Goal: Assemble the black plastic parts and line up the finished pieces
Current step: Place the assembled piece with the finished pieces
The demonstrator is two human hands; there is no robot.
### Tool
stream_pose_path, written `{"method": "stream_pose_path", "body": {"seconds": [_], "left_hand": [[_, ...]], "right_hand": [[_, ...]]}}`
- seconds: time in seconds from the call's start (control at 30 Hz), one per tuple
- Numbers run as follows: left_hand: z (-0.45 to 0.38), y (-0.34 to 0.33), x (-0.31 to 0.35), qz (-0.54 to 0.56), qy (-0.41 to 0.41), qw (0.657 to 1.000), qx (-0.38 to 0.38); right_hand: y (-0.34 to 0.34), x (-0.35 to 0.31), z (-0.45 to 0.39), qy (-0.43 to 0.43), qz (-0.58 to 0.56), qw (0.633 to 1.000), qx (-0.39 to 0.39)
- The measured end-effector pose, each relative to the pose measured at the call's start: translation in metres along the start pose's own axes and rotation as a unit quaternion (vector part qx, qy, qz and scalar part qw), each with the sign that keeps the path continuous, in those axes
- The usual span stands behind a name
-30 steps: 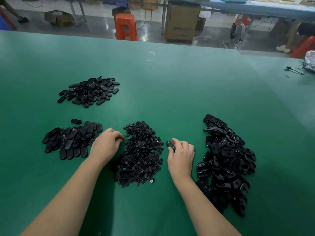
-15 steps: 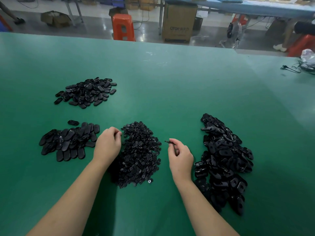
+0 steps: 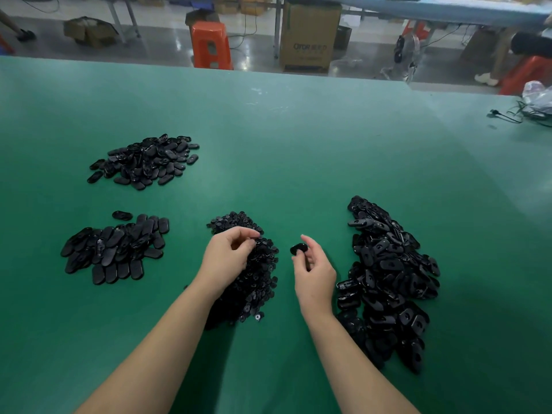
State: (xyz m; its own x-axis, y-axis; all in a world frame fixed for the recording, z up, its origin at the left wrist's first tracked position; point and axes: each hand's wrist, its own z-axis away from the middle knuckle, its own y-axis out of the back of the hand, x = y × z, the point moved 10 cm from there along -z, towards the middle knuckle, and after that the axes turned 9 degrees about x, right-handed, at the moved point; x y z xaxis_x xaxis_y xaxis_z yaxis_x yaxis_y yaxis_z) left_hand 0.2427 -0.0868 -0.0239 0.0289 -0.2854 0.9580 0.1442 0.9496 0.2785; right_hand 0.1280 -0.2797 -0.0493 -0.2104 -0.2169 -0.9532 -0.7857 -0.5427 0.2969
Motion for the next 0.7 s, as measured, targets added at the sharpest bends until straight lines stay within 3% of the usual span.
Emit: {"method": "stream_pose_path", "body": {"seconds": [0.2,0.43,0.7], "left_hand": [[0.016,-0.039,0.015,0.027,-0.003,0.999,-0.041],[0.027,-0.071,0.005,0.183,0.148,0.970,-0.062],[0.023,-0.069,0.004,0.138,0.133,0.981,-0.043]], "right_hand": [[0.000,-0.002,-0.001,0.005,-0.010,1.000,0.012],[0.004,-0.005,-0.001,0.008,-0.019,1.000,0.021],[0.002,-0.005,-0.001,0.008,-0.016,1.000,0.009]]}}
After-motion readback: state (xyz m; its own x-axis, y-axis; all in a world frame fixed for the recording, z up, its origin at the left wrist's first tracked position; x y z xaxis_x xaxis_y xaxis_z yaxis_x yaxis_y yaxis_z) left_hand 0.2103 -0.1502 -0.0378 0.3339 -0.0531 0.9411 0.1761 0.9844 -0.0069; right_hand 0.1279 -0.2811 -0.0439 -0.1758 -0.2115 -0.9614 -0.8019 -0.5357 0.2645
